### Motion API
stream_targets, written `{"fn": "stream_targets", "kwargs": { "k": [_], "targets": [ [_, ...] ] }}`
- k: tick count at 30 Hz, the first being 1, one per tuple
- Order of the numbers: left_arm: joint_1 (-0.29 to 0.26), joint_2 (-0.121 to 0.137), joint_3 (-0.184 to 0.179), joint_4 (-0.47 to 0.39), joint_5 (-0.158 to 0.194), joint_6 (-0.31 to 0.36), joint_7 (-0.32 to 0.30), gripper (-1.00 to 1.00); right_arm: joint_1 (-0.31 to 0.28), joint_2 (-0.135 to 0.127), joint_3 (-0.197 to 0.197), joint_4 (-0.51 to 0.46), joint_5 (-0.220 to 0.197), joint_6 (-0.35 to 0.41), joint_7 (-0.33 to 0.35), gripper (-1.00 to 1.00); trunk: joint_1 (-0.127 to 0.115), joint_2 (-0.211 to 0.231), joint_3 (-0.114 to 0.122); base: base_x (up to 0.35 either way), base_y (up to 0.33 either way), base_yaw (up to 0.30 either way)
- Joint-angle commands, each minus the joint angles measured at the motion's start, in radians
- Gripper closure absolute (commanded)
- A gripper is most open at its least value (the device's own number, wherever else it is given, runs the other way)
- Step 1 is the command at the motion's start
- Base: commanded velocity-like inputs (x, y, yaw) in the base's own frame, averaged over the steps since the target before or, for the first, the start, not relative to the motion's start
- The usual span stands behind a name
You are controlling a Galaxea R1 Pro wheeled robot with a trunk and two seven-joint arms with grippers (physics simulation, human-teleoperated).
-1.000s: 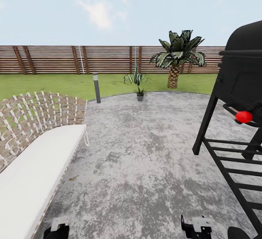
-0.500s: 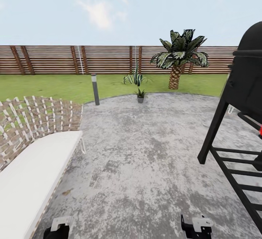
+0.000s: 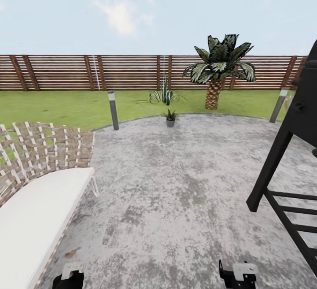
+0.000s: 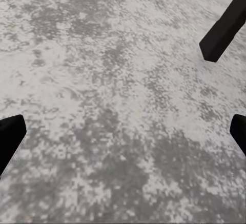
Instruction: Pick up the pesticide atomizer in the garden and spray insectifuge to fully cover both potted plants in the garden.
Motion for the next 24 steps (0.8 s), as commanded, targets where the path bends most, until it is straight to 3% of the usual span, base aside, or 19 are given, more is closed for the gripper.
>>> {"fn": "stream_targets", "kwargs": {
  "k": [1,24],
  "targets": [
    [-0.001,0.000,0.007,0.001,0.005,-0.002,-0.009,1.00,-0.001,0.000,-0.004,0.001,0.011,-0.002,-0.007,-1.00,0.000,0.000,-0.001,0.339,0.000,0.000],
    [-0.001,0.000,0.006,0.001,0.004,-0.002,-0.009,1.00,-0.001,0.000,-0.004,0.001,0.011,-0.002,-0.007,-1.00,0.000,0.000,-0.001,0.339,0.000,0.000]
  ]
}}
